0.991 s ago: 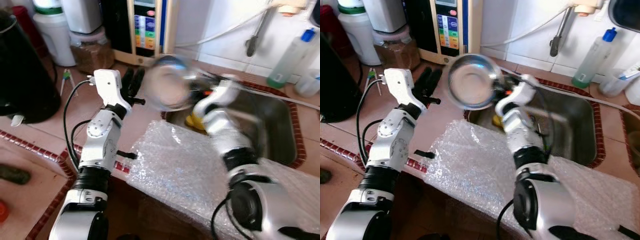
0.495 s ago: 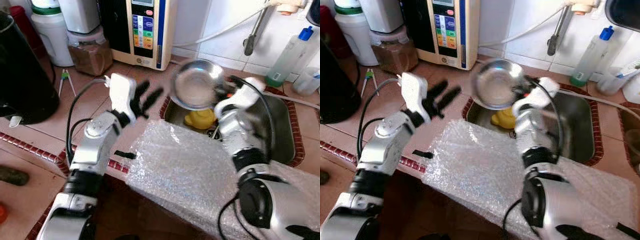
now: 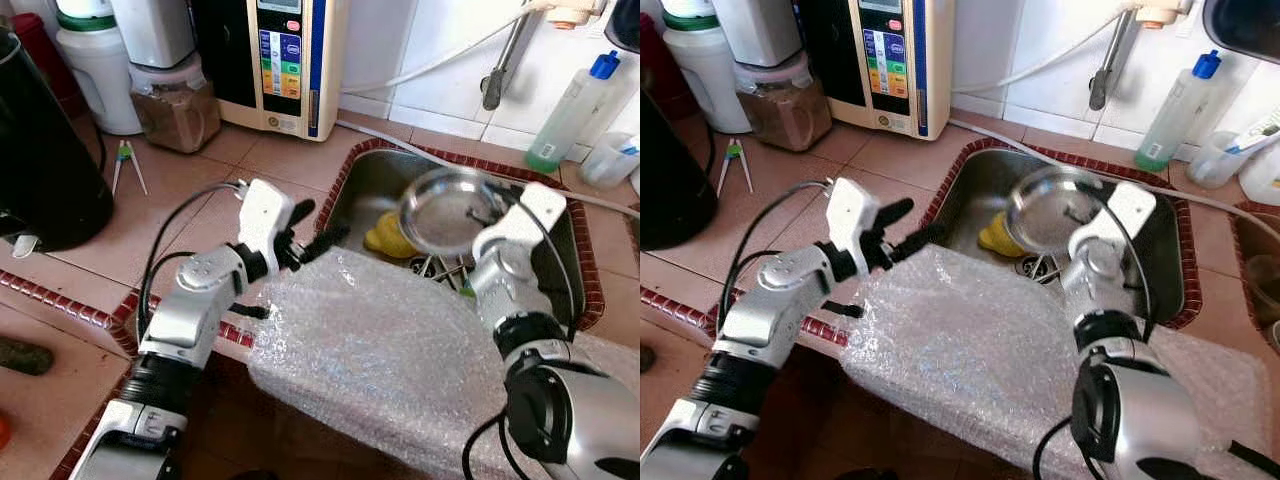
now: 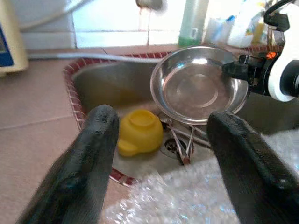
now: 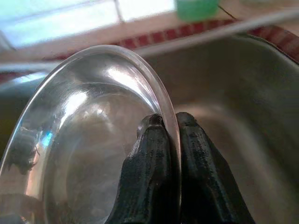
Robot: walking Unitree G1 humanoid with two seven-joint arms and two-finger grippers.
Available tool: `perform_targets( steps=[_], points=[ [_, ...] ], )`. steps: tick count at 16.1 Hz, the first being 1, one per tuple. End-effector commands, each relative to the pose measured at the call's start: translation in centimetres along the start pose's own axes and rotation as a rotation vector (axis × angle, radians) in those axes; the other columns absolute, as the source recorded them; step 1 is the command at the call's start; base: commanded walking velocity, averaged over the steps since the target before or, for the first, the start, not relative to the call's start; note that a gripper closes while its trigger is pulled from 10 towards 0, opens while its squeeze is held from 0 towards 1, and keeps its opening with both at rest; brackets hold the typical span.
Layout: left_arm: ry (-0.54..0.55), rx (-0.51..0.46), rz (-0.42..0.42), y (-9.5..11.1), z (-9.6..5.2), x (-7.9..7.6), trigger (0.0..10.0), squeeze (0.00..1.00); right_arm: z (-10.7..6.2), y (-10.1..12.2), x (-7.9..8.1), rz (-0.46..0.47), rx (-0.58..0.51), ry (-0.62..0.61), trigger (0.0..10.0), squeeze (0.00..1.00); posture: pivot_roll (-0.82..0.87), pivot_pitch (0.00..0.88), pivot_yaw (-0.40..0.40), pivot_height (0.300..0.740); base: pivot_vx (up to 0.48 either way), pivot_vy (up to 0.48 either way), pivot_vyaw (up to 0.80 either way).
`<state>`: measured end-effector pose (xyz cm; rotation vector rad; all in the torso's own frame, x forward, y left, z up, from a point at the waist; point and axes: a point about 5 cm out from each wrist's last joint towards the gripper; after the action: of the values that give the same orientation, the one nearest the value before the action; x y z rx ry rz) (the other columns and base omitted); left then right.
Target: Kitchen organization
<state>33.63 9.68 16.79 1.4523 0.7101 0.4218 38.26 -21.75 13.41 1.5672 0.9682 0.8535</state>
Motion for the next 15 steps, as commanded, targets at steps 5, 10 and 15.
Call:
perform_targets(
  steps=[5,10,15],
  points=[
    [-0.025,0.045,0.027,-0.5,-0.1,-0.3,10.0,1.00,0.1,-1.4,-1.6,-0.009,0.084,-0.058,10.0,1.00,0.04,0.065,-0.030,0.740,0.000,0.000,0.00],
    [-0.025,0.053,0.040,-0.6,-0.1,-0.3,10.0,1.00,-0.1,-1.9,-0.9,0.016,0.119,-0.042,10.0,1.00,0.05,0.065,-0.032,0.740,0.000,0.000,0.00],
    [-0.021,0.057,0.045,-0.6,-0.2,-0.2,10.0,1.00,0.0,-1.8,-0.8,0.040,0.116,-0.028,10.0,1.00,0.05,0.064,-0.031,0.740,0.000,0.000,0.00]
  ],
)
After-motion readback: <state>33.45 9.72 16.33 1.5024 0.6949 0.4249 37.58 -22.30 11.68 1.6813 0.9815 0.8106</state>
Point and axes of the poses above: a point about 5 cm out from each wrist's last joint towards the gripper, its own z axis pointing out of the wrist towards the gripper, its own y axis along the axis of the wrist's last joint, x = y × z, and after that the axes turned 13 degrees about -z, right-handed
